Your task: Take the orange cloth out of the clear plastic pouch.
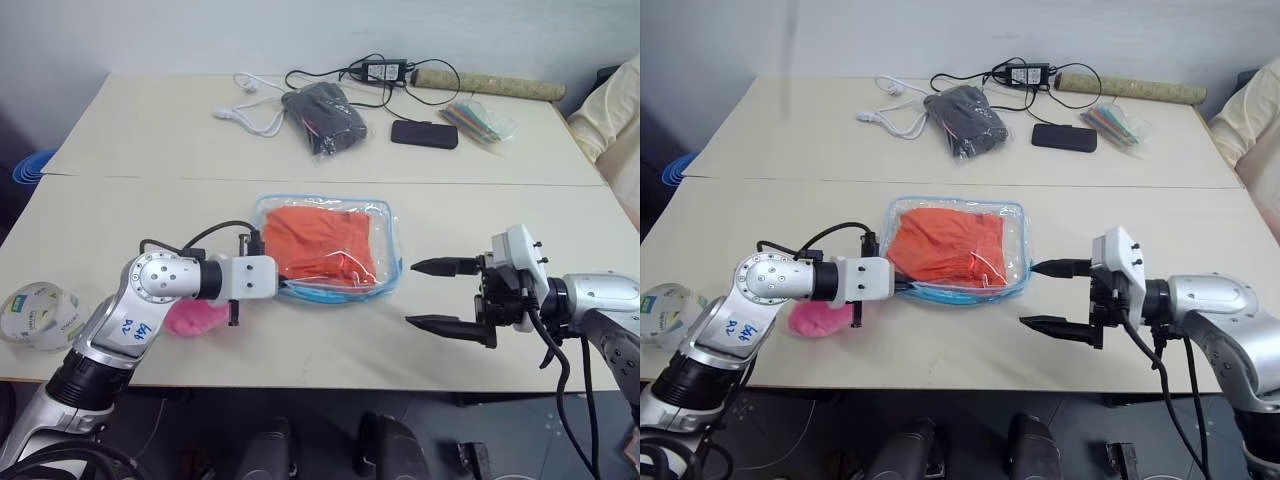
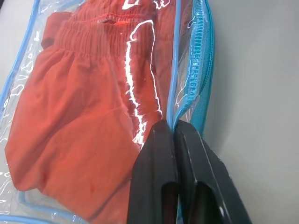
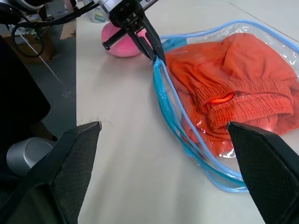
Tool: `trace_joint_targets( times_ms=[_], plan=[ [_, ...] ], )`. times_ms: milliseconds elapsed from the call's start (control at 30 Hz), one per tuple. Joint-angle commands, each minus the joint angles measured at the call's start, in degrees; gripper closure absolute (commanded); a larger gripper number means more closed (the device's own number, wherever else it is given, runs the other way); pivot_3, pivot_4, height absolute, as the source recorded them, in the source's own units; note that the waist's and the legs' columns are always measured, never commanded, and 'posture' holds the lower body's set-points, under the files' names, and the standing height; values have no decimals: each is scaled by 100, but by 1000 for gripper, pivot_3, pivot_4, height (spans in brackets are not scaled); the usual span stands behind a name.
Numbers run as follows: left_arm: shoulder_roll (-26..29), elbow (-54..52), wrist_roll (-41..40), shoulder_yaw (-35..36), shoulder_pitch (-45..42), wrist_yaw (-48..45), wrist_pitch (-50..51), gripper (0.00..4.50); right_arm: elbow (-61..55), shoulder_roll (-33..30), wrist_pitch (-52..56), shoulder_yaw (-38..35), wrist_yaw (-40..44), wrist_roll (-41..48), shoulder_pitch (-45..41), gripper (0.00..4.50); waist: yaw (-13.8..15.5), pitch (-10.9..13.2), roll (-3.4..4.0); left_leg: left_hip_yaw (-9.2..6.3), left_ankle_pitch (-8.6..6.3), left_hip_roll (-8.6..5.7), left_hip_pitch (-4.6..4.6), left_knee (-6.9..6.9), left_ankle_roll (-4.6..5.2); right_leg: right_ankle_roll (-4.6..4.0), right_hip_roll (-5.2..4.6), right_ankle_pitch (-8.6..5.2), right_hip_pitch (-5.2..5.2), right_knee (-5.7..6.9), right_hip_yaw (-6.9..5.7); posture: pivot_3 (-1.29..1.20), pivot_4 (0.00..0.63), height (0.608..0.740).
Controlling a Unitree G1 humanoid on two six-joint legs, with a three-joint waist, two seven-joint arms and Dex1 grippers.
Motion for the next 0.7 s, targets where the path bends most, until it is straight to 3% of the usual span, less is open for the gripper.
trace_joint_targets(
  times_ms=[33, 200, 367, 600, 700],
  plan=[
    [-350, -454, -477, 408, 81, 337, 848, 4459, -102, 137, -247, 173, -41, -202, -95, 0, -1, 0, 0, 0, 0, 0, 0, 0, 0, 0, 0, 0, 0, 1, 0, 0, 150, 740],
    [-864, -815, -742, 609, 115, 843, 1708, 4500, -231, 408, -556, 604, -283, -715, -173, 1548, 2, -1, -2, -2, 1, 0, 0, 5, 1, 0, -1, 0, 1, 6, 0, 0, 150, 740],
    [-1097, -1152, -759, 540, 263, 1186, 1999, 4500, 40, 957, -1675, 1627, -955, -2396, -493, 3297, -16, -2, -3, -1, 1, 0, 1, 4, -1, 0, 0, 0, -1, 7, 1, 0, 150, 740],
    [-1328, -1274, -881, 585, 115, 1490, 2278, 4500, 1263, 1688, -3113, 2682, -1916, -4462, -1179, 3297, -7, -2, -4, -2, 3, -1, 2, 6, -4, 0, -1, 0, 0, 9, 1, 0, 150, 740],
    [-1341, -1328, -940, 575, 22, 1521, 2399, 4500, 1781, 1780, -3713, 2945, -2256, -5166, -1314, 2682, -11, -2, -4, -3, 3, -2, 0, 6, -4, 0, -2, 0, 0, 8, 0, 0, 150, 740]
  ],
)
